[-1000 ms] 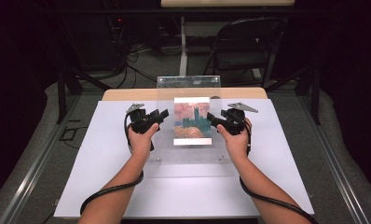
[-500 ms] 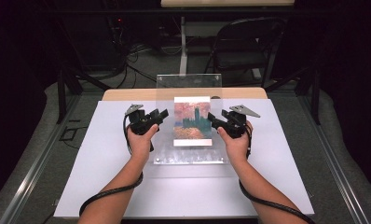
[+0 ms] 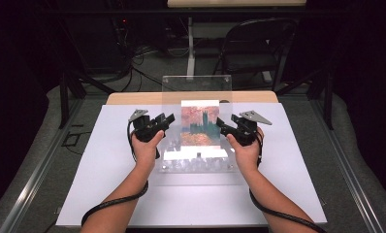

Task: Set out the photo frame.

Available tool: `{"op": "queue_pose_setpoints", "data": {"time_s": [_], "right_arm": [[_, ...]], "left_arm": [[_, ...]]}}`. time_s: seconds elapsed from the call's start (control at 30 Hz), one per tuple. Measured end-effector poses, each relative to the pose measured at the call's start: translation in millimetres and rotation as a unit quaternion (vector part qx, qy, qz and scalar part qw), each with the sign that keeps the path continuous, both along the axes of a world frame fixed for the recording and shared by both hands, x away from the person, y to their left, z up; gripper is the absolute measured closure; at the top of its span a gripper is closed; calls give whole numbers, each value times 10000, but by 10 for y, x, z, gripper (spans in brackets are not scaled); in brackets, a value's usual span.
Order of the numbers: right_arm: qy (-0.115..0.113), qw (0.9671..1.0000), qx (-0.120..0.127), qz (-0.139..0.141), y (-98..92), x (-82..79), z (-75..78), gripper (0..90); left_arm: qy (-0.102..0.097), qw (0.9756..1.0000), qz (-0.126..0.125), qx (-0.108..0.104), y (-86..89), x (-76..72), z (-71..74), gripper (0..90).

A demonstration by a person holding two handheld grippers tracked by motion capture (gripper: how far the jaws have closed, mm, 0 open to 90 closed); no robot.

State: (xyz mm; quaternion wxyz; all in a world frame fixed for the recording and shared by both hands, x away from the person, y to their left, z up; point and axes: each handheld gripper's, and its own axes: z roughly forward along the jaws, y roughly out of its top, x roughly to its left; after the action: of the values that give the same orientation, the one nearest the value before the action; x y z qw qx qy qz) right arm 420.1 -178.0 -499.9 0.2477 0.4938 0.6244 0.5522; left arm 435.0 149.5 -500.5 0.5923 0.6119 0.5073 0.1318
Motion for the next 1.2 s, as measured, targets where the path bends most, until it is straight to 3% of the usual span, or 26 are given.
{"op": "queue_pose_setpoints", "data": {"time_s": [0.27,0.77,1.2], "right_arm": [[-146,9997,-167,63,-15,-98,56,336],[-56,9980,-418,464,-138,-277,248,446],[-16,9963,-573,644,-201,-381,336,497]], "left_arm": [[-123,9999,-94,-2,28,-90,57,518],[-157,9985,-482,201,139,-251,226,572],[-205,9974,-575,372,155,-349,310,586]]}}
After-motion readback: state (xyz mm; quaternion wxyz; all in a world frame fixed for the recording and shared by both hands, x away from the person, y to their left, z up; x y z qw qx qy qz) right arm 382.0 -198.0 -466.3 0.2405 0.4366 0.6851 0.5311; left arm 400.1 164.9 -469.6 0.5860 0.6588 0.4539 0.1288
